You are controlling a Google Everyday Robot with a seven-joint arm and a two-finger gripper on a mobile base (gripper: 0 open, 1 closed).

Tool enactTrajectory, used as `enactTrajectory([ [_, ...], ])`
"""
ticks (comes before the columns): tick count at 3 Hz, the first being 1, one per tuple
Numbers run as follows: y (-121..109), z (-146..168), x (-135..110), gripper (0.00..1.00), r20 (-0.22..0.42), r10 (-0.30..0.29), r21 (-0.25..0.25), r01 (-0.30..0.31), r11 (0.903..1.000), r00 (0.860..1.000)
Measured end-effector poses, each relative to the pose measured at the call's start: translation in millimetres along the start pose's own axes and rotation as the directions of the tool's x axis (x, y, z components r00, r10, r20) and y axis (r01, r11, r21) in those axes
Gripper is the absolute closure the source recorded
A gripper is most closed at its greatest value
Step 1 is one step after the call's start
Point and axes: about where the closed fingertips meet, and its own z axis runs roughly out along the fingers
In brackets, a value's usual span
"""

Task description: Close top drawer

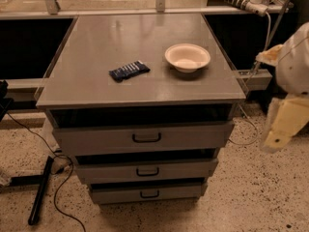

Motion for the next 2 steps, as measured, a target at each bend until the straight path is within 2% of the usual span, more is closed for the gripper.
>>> enactTrajectory([
  [1,29.8,30.2,6.1,0.0,-0.002,-0.053,0.043,0.053,0.9977,0.999],
  [2,54.4,71.6,23.3,0.0,0.034,-0.079,0.047,0.077,0.9959,0.996],
])
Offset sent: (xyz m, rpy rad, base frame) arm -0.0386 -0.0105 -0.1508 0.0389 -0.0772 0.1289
